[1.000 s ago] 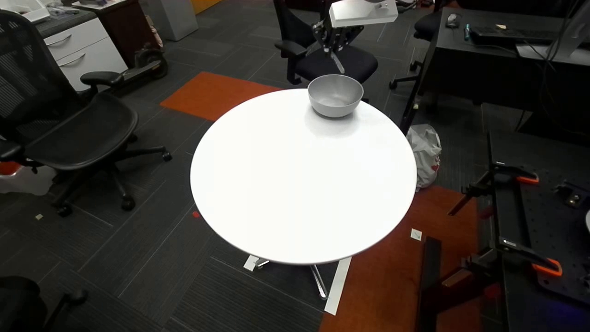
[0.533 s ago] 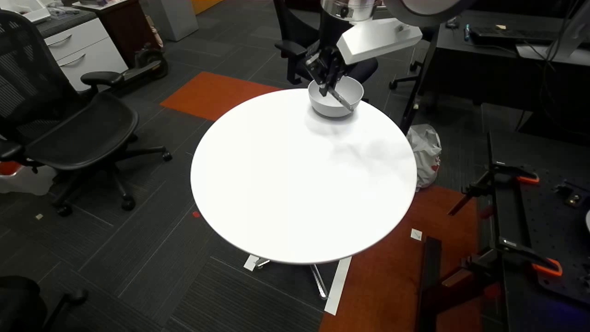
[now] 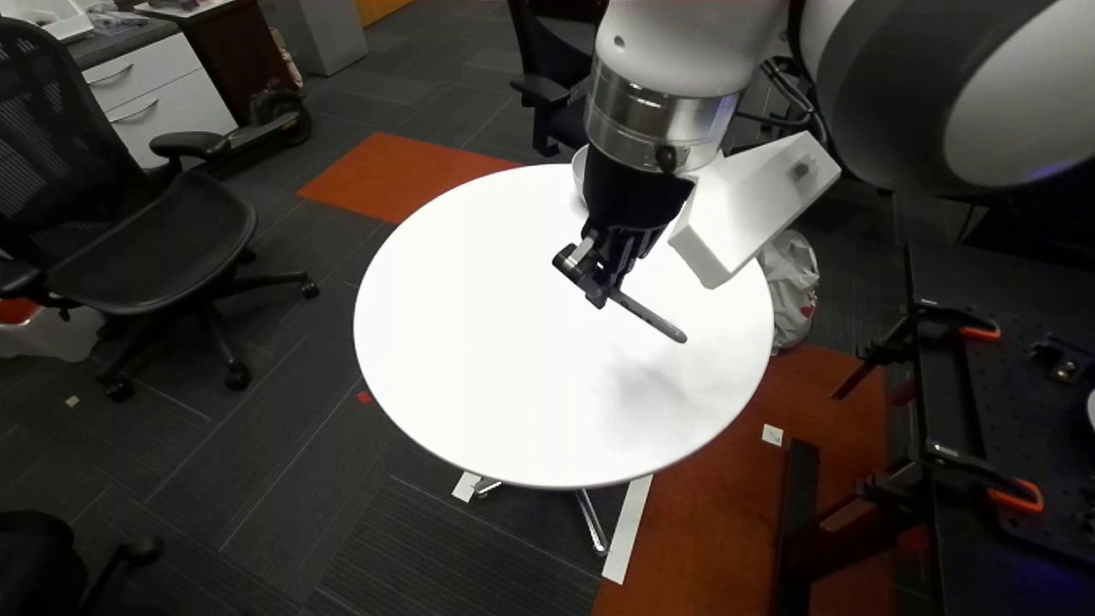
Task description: Remove the marker from the white bowl and put it on the table
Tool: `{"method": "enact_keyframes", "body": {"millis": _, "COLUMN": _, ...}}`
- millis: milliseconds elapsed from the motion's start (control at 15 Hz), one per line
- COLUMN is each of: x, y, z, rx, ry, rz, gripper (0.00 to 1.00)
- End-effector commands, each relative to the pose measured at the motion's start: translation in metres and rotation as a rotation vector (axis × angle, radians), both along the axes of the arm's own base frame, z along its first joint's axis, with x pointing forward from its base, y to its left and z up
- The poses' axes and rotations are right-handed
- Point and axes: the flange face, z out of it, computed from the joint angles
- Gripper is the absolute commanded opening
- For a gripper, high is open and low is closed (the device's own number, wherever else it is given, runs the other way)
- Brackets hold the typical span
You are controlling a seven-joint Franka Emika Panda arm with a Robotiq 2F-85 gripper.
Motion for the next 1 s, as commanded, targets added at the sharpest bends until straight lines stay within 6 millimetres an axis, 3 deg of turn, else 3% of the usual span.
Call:
{"method": "enact_keyframes", "body": {"millis": 0, "x": 0.006, "y": 0.012, "z": -0.018, "rx": -0.019, "ry": -0.016, "rz": 0.073, "gripper": 0.04}}
{"method": "enact_keyframes", "body": {"millis": 467, "x": 0.016, "y": 0.015, "z": -0.07, "rx": -0.04, "ry": 0.039, "rz": 0.182, "gripper": 0.04}}
{"method": "enact_keyframes", "body": {"millis": 933, "x": 0.026, "y": 0.016, "z": -0.094, "rx": -0.052, "ry": 0.062, "rz": 0.243, "gripper": 0.04}}
